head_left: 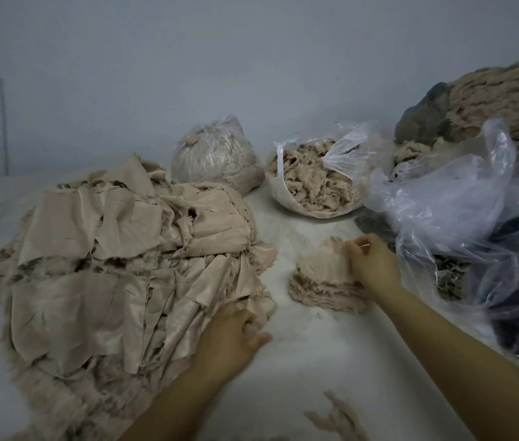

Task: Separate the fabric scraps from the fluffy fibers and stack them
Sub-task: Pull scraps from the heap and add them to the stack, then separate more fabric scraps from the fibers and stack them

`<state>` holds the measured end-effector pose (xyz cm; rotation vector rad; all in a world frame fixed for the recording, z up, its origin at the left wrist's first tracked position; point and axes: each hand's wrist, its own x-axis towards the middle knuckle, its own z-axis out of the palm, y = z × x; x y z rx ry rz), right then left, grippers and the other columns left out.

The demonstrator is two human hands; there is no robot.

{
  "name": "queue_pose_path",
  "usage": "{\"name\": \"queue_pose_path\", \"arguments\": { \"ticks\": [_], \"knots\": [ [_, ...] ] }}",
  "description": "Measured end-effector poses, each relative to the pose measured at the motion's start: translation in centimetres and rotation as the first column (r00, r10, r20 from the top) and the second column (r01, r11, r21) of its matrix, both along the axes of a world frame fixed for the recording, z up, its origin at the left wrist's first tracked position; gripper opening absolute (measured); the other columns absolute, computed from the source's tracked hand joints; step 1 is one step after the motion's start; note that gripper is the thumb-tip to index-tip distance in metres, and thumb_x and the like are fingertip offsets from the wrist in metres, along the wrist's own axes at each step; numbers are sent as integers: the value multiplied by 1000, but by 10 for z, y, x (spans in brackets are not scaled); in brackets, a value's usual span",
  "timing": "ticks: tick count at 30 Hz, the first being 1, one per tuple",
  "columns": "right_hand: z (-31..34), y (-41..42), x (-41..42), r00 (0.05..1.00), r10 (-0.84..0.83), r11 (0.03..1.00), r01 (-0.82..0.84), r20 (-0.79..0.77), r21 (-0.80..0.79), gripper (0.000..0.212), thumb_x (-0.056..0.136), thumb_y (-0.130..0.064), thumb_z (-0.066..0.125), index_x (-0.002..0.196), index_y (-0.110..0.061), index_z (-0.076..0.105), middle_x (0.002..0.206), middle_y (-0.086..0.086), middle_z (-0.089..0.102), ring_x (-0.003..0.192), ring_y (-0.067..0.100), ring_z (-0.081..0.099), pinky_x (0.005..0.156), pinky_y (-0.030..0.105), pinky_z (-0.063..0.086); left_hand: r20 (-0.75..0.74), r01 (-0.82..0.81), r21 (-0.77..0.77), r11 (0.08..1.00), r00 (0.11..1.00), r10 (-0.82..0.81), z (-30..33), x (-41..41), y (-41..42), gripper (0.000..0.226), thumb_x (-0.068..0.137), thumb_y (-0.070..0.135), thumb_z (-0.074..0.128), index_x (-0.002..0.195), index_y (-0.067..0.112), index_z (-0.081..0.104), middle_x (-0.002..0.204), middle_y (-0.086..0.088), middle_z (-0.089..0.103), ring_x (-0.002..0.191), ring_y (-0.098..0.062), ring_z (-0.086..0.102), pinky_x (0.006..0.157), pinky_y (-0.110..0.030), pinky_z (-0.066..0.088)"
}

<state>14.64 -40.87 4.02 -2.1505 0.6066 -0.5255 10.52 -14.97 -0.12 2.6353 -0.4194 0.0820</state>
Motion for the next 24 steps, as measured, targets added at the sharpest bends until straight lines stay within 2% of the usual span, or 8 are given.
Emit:
{"name": "queue_pose_path", "arguments": {
  "ticks": [3, 5, 8, 10, 14, 17, 20, 24],
  "knots": [
    [-5, 9, -20, 991, 18, 957, 22, 136, -290, 23, 94, -32, 54, 105, -14, 62, 115, 10, 56, 107, 31, 52, 78, 32, 34, -25, 34, -9, 999, 999, -34, 5, 0, 0, 25, 89, 32, 58, 67, 23, 50, 66, 9, 48, 68, -8, 52, 60, -24, 31],
    [-9, 29, -38, 957, 159, 954, -86, 244, -287, 12, 93, -24, 57, 90, -15, 63, 100, 7, 59, 98, 28, 53, 78, 28, 34, -149, 54, -200, 978, 985, -85, 7, -1, -6, 31, 86, 25, 64, 59, 21, 50, 54, 8, 44, 53, -5, 41, 54, -22, 32],
    [-22, 73, -66, 930, 368, 919, -364, 0, 155, 28, 92, -40, 55, 76, -18, 59, 73, -5, 62, 73, 20, 61, 68, 24, 49, -246, 35, -469, 883, 955, -169, 13, -7, -13, 20, 83, 23, 70, 63, 20, 69, 56, 5, 54, 52, -6, 44, 53, -18, 36],
    [-23, 90, -74, 896, 429, 803, -317, -120, 505, 43, 89, -53, 56, 81, -11, 64, 73, 2, 66, 65, 19, 67, 60, 31, 56, -185, 112, -498, 860, 955, -232, 14, -12, -14, 19, 82, 23, 71, 64, 28, 72, 57, 11, 57, 54, -2, 47, 55, -16, 37],
    [-14, 102, -73, 851, 525, 547, -329, -8, 770, 36, 86, -36, 68, 82, 0, 65, 76, 17, 67, 68, 23, 66, 62, 29, 54, -88, 260, -431, 864, 941, -327, 17, -21, -14, 9, 81, 23, 73, 77, 31, 76, 72, 14, 65, 67, 2, 58, 65, -18, 44],
    [-17, 112, -75, 861, 509, 627, -374, 4, 683, 17, 91, -14, 64, 79, -3, 57, 75, 19, 54, 68, 26, 53, 62, 33, 45, -67, 341, -393, 854, 916, -396, 16, -25, -11, 6, 82, 25, 71, 83, 29, 76, 72, 15, 66, 67, 2, 58, 64, -16, 43],
    [-21, 112, -81, 858, 514, 671, -412, 15, 616, 24, 97, -12, 54, 73, -8, 56, 66, 10, 54, 56, 16, 49, 53, 25, 41, 54, 287, -483, 827, 953, -299, 24, -17, -3, 12, 83, 28, 62, 85, 29, 74, 82, 11, 66, 76, 4, 57, 70, -12, 42],
    [-29, 111, -91, 769, 637, 648, -577, 62, 497, 35, 97, -8, 52, 64, -16, 43, 52, -10, 41, 45, 0, 35, 48, 16, 30, 239, 363, 25, 931, 903, -358, 23, 10, 0, 31, 94, 17, 44, 120, 21, 60, 125, 10, 50, 120, -6, 39, 106, -22, 23]
  ]
}}
